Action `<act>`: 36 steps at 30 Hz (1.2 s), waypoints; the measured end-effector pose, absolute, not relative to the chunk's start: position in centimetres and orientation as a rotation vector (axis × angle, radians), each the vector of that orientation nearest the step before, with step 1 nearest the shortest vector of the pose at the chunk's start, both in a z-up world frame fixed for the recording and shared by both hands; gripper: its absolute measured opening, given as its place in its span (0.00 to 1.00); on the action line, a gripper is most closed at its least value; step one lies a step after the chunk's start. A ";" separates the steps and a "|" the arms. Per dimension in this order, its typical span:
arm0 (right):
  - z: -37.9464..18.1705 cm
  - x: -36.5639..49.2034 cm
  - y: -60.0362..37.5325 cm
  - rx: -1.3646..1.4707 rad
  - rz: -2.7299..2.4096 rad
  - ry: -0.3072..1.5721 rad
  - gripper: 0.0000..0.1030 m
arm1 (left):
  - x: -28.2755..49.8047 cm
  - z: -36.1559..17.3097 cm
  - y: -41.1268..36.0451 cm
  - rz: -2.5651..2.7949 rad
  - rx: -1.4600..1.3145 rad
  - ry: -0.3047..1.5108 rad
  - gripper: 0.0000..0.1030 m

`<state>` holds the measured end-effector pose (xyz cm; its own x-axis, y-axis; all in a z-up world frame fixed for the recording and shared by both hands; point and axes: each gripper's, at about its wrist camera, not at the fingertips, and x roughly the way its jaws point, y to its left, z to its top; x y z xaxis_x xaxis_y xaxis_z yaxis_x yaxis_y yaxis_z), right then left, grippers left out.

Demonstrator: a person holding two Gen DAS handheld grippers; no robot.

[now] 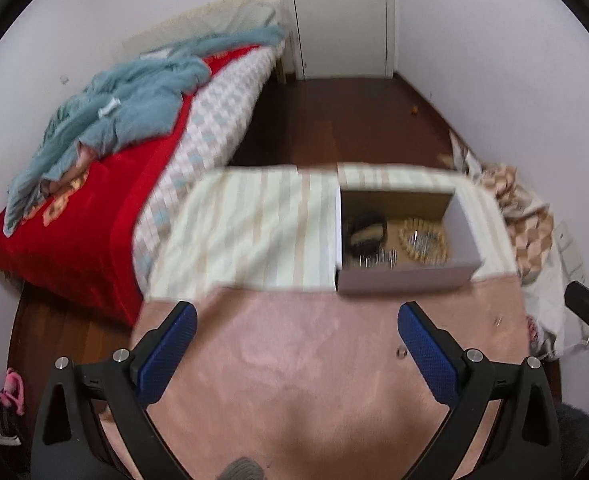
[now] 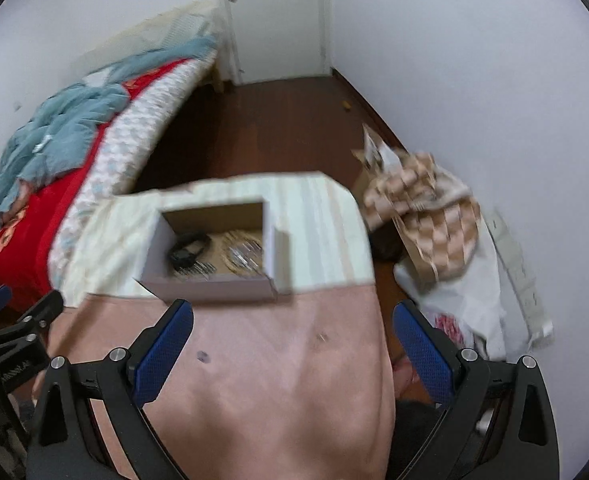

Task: Organize jewelry
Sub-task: 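Grasp a small black ring with the left gripper while the right gripper grasps a silver earring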

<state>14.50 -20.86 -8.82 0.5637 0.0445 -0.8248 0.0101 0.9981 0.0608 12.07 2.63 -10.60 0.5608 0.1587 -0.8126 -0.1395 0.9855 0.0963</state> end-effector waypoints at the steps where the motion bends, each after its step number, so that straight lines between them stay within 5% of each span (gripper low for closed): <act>1: -10.1 14.4 -21.5 0.069 0.006 0.986 0.98 | 12.2 -11.9 2.4 0.176 0.022 0.987 1.00; 4: -14.6 14.3 -23.3 0.085 -0.029 1.040 0.95 | 12.5 -15.5 1.8 0.186 0.026 1.055 1.00; 7: -18.6 14.8 -24.3 0.112 -0.014 1.074 0.75 | 13.2 -18.3 1.1 0.197 0.044 1.106 1.00; 10: -21.7 16.0 -24.3 0.104 -0.001 1.082 0.65 | 13.9 -20.2 0.8 0.212 0.058 1.137 1.00; 19: -26.1 18.1 -22.9 0.047 0.015 1.068 0.40 | 14.9 -23.2 1.4 0.230 0.068 1.194 1.00; 21: -26.2 18.0 -22.4 0.013 0.002 1.046 0.27 | 14.9 -23.4 1.4 0.227 0.064 1.195 1.00; 22: -26.2 17.9 -22.3 0.005 0.003 1.037 0.12 | 14.9 -23.4 1.4 0.222 0.062 1.192 1.00; 33: -24.5 16.0 -22.5 0.047 0.024 1.011 0.12 | 15.0 -23.9 -2.7 0.058 0.012 1.181 0.99; 36: -24.0 15.6 -22.4 0.057 0.025 1.006 0.12 | 15.2 -24.2 -3.7 0.026 0.024 1.177 0.83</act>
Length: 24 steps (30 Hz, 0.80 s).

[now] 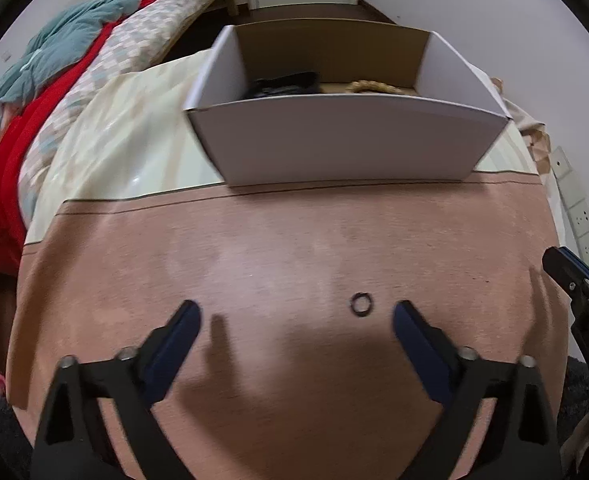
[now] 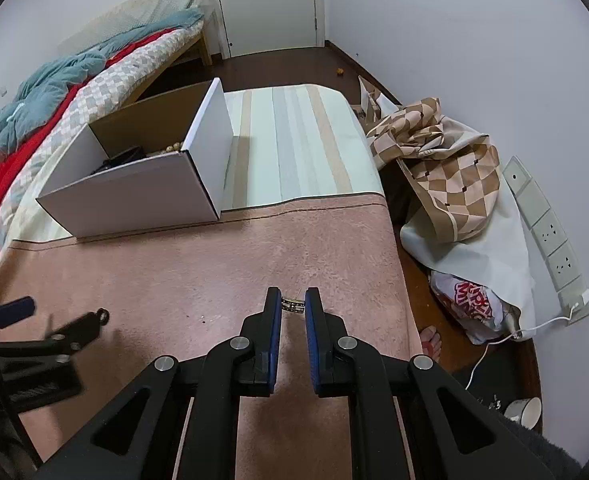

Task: Organize jewelry
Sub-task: 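Grasp a small black ring with the left gripper while the right gripper grasps a silver earring, then carry the ring and earring into the white box and open both grippers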

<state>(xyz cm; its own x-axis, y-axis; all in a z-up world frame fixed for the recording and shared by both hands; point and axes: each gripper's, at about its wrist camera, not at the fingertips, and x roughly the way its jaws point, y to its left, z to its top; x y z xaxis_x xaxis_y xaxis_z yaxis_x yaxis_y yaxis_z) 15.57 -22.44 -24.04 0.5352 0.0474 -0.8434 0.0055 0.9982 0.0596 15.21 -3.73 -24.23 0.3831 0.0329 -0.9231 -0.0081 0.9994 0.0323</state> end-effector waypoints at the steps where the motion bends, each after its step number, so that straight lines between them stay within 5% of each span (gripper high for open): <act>1: -24.0 15.5 -22.6 0.061 0.027 1.006 0.12 | 15.3 -24.4 -4.1 0.011 0.029 1.180 0.70; 7: -23.4 15.2 -22.5 0.075 0.029 0.993 0.12 | 15.0 -24.0 -5.6 -0.047 0.030 1.161 0.19; 11: -22.8 15.2 -22.8 0.083 0.029 0.981 0.12 | 14.9 -24.0 -5.7 -0.057 0.026 1.155 0.10; 24: -19.4 15.4 -22.1 0.134 0.079 0.926 0.12 | 15.7 -19.2 -4.0 -0.108 -0.035 1.082 0.10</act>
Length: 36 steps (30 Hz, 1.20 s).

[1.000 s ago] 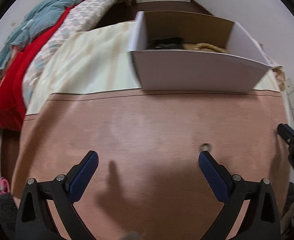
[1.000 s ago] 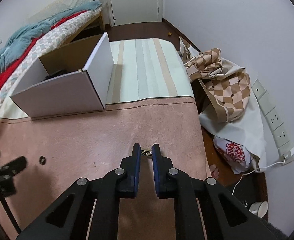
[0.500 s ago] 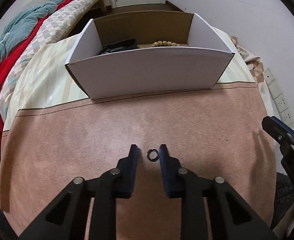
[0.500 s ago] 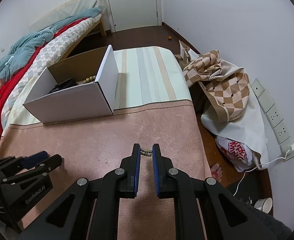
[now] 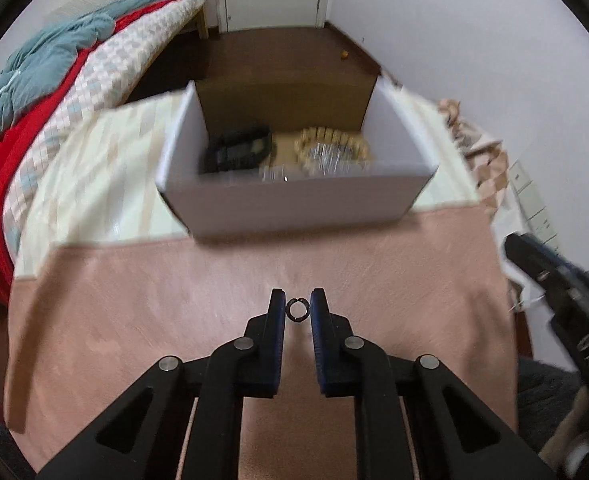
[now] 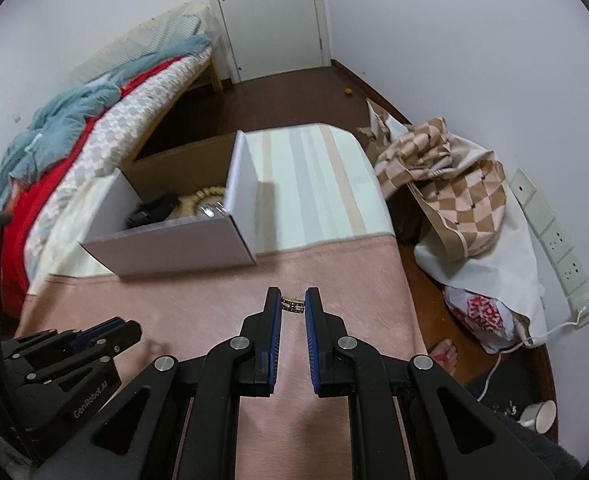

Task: Organize jewelry
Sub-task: 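Carry the ring and earring into the white box and open both grippers, then withdraw both grippers from the box and pull back from the table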

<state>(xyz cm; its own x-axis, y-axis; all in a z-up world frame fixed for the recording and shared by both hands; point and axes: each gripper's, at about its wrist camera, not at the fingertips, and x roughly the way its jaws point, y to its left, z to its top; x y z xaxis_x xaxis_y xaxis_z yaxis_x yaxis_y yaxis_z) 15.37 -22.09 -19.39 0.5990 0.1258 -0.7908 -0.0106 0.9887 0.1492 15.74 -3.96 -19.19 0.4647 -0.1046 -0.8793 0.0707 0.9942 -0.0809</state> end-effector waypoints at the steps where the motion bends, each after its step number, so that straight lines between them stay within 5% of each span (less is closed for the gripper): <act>1: -18.8 15.7 -21.9 0.141 0.093 0.919 0.12 | 16.5 -18.1 -3.7 -0.124 -0.054 1.075 0.10; 18: -18.7 30.7 -17.4 0.260 0.364 1.092 0.13 | 31.5 -15.4 -0.7 -0.236 -0.223 1.184 0.12; 21: -19.1 31.7 -17.5 0.277 0.382 1.137 0.17 | 32.0 -15.1 -0.2 -0.202 -0.207 1.179 0.25; 23: -19.0 31.9 -17.7 0.289 0.384 1.143 0.34 | 32.1 -14.6 0.1 -0.183 -0.194 1.164 0.56; 25: -18.7 31.8 -18.1 0.300 0.373 1.139 0.46 | 31.9 -14.1 0.6 -0.156 -0.179 1.145 0.67; 28: -18.1 31.4 -18.4 0.291 0.361 1.131 0.46 | 31.4 -13.4 1.7 -0.117 -0.168 1.119 0.68; 31: -17.4 30.6 -18.4 0.250 0.332 1.123 0.46 | 30.4 -13.2 2.6 -0.063 -0.145 1.104 0.82; 36: -16.6 29.0 -17.5 0.142 0.256 1.115 0.68 | 28.1 -13.8 3.9 0.018 -0.106 1.104 0.95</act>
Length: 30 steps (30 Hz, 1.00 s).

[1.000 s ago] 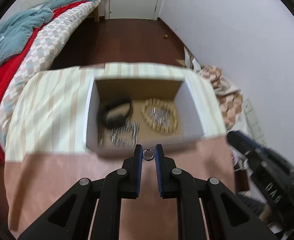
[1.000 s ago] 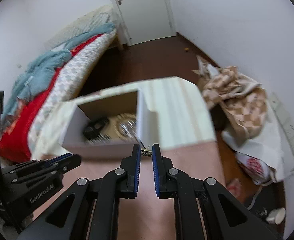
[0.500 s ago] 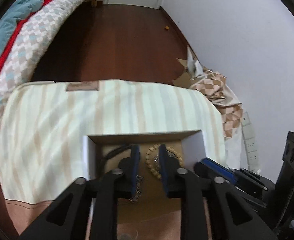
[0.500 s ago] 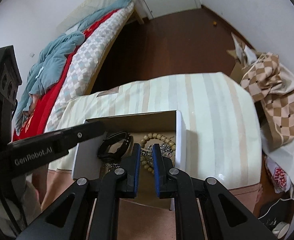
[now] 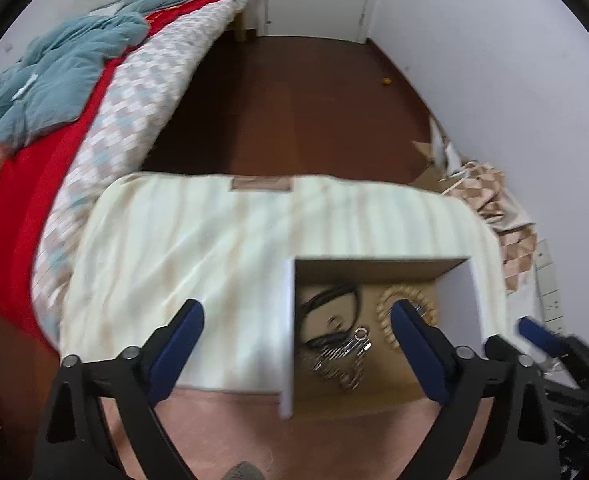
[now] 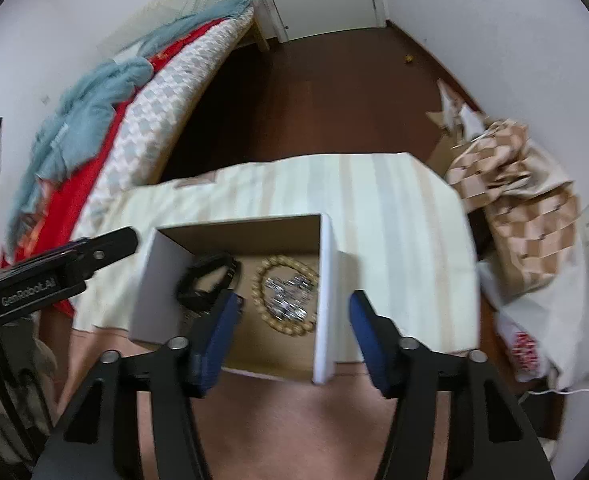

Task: Organize jewelry
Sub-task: 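Withdraw both grippers from the box and pull back from the table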

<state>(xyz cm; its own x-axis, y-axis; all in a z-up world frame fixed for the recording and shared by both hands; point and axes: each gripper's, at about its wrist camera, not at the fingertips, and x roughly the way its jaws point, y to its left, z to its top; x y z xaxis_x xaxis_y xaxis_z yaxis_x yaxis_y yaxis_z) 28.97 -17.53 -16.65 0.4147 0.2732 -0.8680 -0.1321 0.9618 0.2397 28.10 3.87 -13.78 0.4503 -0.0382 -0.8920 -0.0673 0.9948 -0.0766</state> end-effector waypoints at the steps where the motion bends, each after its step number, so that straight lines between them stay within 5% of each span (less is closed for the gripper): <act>1: -16.6 28.7 -17.4 0.118 0.236 1.119 0.72 | 27.5 -14.0 4.1 0.035 -0.095 1.105 0.96; 3: -16.5 27.9 -17.1 0.078 0.203 1.124 0.90 | 26.4 -14.3 4.4 0.067 -0.073 1.102 0.98; 6: -16.6 26.8 -16.9 0.024 0.142 1.131 0.98 | 24.6 -14.7 4.7 0.097 -0.061 1.106 0.99; 14: -15.0 23.8 -16.8 -0.027 0.079 1.121 0.99 | 20.8 -12.7 4.3 0.121 -0.039 1.076 1.00; 30: -3.3 14.2 -17.2 -0.023 0.076 0.958 0.99 | 11.2 -2.1 3.8 0.129 -0.045 0.909 1.00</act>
